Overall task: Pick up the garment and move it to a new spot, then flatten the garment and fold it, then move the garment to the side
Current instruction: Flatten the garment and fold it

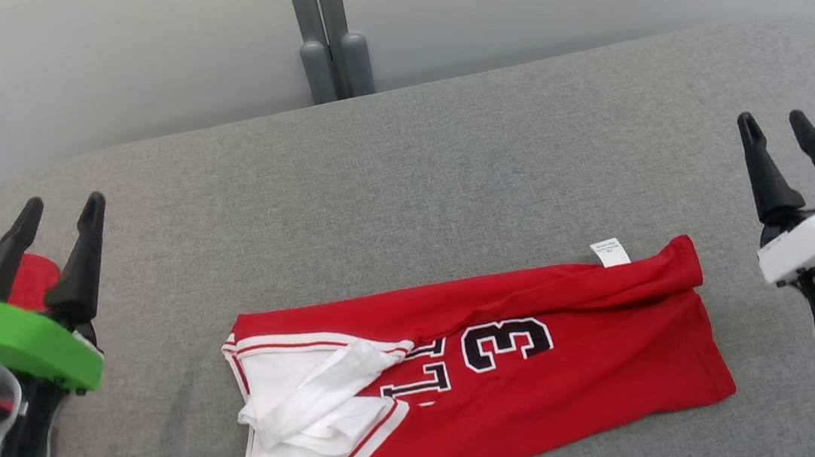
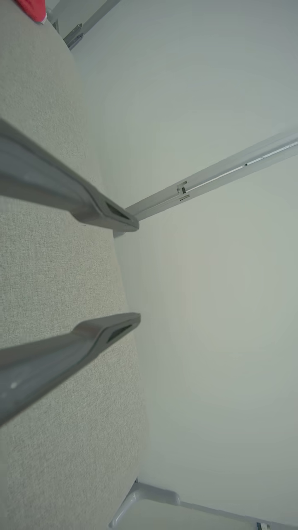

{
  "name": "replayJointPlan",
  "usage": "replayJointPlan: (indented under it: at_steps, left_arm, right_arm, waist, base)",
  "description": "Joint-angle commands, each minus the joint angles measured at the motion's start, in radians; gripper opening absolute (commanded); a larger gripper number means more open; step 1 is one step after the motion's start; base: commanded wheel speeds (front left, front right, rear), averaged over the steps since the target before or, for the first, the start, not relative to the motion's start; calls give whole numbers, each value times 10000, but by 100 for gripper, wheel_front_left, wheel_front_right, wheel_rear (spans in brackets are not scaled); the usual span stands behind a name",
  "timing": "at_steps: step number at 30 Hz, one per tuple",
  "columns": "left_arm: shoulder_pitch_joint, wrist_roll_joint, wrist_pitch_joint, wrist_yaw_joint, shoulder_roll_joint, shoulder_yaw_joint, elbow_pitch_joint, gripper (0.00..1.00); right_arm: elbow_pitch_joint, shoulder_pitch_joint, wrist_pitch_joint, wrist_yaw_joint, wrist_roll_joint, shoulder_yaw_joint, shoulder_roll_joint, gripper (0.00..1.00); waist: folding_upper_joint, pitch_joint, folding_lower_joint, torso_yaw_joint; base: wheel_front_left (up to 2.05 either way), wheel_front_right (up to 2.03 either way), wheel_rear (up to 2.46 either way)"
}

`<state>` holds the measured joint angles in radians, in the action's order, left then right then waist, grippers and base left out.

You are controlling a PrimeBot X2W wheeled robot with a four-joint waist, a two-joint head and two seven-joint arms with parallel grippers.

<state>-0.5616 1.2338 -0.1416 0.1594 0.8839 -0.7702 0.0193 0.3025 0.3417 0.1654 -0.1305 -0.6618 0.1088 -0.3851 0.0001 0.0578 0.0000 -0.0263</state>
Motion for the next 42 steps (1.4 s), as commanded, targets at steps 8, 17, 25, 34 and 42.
replayJointPlan:
  at_steps: [8, 17, 25, 34, 42]
  left_arm:
    - [2824, -1290, -1230, 1359, -1213, 2543, -1047, 100]
    - [5701, -4646, -1233, 652, -4152, 5534, -1681, 100]
    - [6197, -6062, -1234, -287, -5418, 6042, -1265, 100]
    - [5953, -6649, -1235, -1069, -6034, 6431, -846, 100]
    - [5611, -6941, -1236, -1425, -6178, 6366, -523, 100]
  right_arm:
    - [-1465, -1939, 75, -5, 1138, -1500, 1388, 100]
    - [-2082, -3194, -59, -5, 1470, -2247, 2460, 100]
    - [-1992, -3283, -354, -5, 1607, -2133, 2561, 100]
    - [-1048, -2646, -1384, -5, 1489, -2249, 2707, 100]
    - [873, -1536, -2379, -5, 1370, -2500, 2695, 100]
  waist:
    - [-1, -199, 0, 49]
    - [-1, -13, 0, 46]
    - [-1, 192, 0, 157]
    - [-1, 314, 0, 251]
    - [-1, 535, 0, 456]
  base:
    - [0, 0, 0]
    - [0, 0, 0]
    - [0, 0, 0]
    - [0, 0, 0]
    - [0, 0, 0]
